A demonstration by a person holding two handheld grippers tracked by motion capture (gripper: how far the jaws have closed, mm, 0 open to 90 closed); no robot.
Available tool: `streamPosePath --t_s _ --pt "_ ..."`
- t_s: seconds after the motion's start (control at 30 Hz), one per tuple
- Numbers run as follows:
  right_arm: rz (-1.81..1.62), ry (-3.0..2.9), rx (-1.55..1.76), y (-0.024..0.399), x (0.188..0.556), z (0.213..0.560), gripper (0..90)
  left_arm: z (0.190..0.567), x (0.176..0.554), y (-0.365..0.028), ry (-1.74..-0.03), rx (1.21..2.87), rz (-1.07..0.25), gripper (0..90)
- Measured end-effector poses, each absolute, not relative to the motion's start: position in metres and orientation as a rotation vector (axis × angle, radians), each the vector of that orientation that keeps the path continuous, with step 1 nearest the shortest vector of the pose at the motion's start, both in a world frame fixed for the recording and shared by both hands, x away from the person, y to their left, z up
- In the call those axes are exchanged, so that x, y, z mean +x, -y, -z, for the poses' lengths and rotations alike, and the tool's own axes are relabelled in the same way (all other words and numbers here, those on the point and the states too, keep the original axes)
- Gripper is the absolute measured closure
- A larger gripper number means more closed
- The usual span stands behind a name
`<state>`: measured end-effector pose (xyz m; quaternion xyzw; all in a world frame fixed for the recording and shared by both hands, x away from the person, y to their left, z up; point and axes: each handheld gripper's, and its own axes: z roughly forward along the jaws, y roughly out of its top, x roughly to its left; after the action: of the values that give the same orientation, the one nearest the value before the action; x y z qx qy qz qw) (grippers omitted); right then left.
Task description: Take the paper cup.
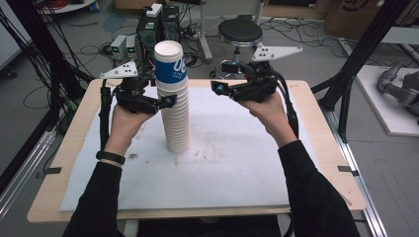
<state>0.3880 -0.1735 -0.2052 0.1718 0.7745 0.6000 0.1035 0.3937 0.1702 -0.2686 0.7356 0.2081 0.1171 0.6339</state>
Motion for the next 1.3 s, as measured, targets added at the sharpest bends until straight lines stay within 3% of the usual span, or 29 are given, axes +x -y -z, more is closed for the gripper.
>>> streamPosePath --t_s 0.63,0.97,1.0,1.3 --pt "-1.817 -2.305 0.462 0.088 0.405 0.162 20.2 0.268 0.392 -0.170 -0.477 1.692 -0.268 10.6" --pt "-1.812 -2.340 0.498 0.073 0.412 0.165 20.6 0.268 0.392 -0.170 -0.481 1.692 -0.268 10.6" --pt "-1.809 -2.348 0.492 0.072 0.412 0.165 28.0 0.267 0.393 -0.170 -0.478 1.695 -0.269 10.6" --pt "-1.806 -2.343 0.469 0.072 0.411 0.164 29.1 0.267 0.392 -0.170 -0.477 1.695 -0.268 10.6"
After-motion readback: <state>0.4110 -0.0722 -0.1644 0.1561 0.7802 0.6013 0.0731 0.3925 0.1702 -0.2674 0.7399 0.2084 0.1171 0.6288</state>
